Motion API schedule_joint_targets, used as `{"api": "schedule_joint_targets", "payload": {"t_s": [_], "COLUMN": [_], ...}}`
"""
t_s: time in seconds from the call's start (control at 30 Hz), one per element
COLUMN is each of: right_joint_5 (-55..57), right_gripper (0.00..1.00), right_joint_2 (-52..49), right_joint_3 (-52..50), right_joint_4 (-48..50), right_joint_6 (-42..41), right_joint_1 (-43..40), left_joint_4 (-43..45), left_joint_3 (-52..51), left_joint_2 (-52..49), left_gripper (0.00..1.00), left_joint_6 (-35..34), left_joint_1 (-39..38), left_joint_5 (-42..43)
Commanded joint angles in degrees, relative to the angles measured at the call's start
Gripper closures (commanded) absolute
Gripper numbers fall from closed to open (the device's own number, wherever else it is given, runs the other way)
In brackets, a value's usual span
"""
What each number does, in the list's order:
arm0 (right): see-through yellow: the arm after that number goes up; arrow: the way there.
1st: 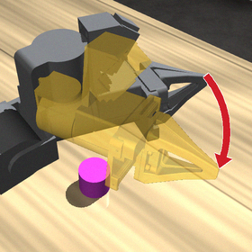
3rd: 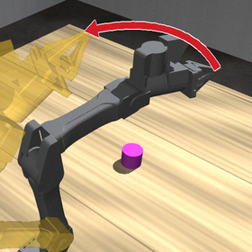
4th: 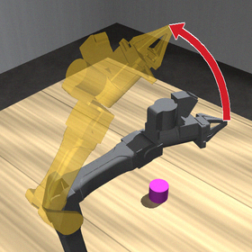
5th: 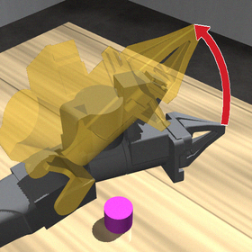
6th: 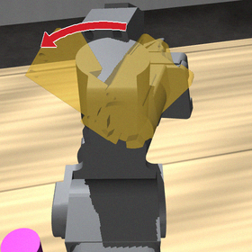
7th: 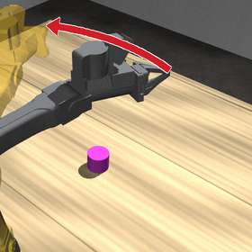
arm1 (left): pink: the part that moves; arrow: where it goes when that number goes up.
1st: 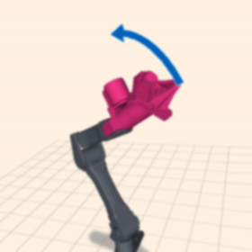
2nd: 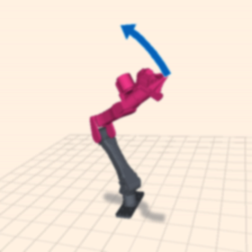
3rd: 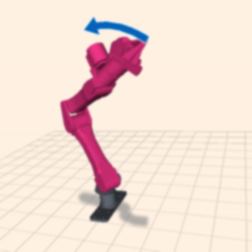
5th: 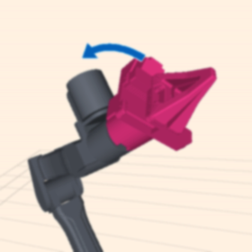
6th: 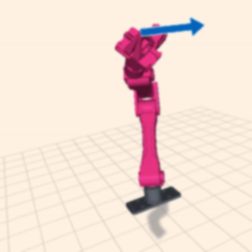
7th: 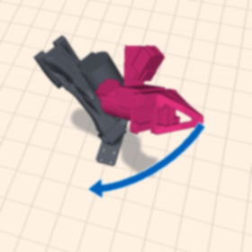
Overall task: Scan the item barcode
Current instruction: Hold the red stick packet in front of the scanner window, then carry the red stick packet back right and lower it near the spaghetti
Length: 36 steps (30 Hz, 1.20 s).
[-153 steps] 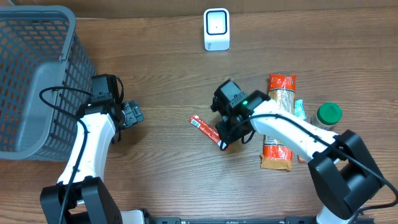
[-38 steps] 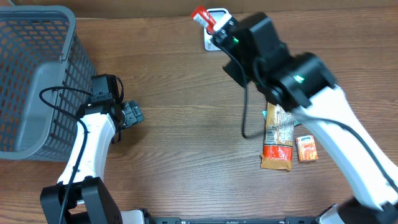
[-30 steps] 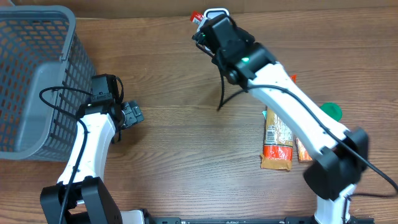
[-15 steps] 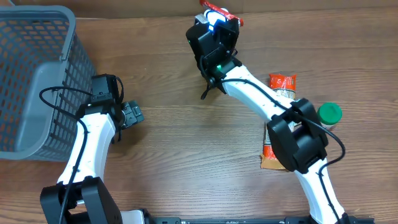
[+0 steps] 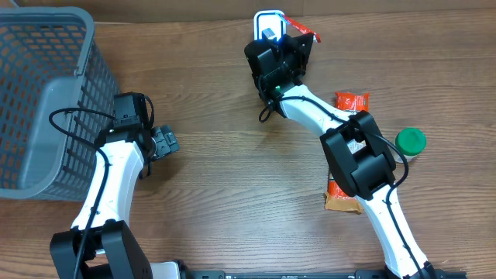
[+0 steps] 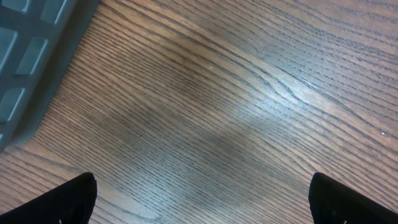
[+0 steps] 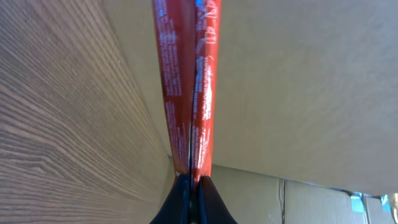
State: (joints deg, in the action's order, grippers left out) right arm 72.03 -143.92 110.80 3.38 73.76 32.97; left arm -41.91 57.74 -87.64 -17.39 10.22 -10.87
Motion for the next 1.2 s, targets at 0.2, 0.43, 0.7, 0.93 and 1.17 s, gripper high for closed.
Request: {"api": "schedule_joint_targets", "payload": {"t_s": [0.2,0.43,0.7,0.93,1.17], "right_joint_5": [1.40,1.29,-0.35,-0.83,0.61], "right_gripper": [0.97,0.97,0.97,0.97,0.97], "right_joint_2": [-2.82,-2.82,-2.82,-2.82,-1.27], "right_joint_3": [0.66,0.66,0.63,0.63,0.66], "right_joint_4": [1.11,0.37,0.17,-3.41,1.16], "right_joint_6": [0.22,-0.24,-0.20,-1.07,-8.44], "right_joint_1": [0.44,0.90,3.85,4.09,4.15], "left_joint_4": [0.20,0.20,0.20,0.20,0.20], "left_joint_3": [1.03,1.03,1.03,1.03,1.03], "left_joint_2": [0.22,0.22,0.22,0.22,0.22], "left_gripper": [0.00,0.00,0.00,0.00,0.00], "left_joint_6": [0.50,0.50,0.50,0.50,0.50], "left_joint_1": [-0.15,-0.15,-0.15,-0.15,-0.15], "left_joint_5": [0.39,0.39,0.39,0.39,0.39]}}
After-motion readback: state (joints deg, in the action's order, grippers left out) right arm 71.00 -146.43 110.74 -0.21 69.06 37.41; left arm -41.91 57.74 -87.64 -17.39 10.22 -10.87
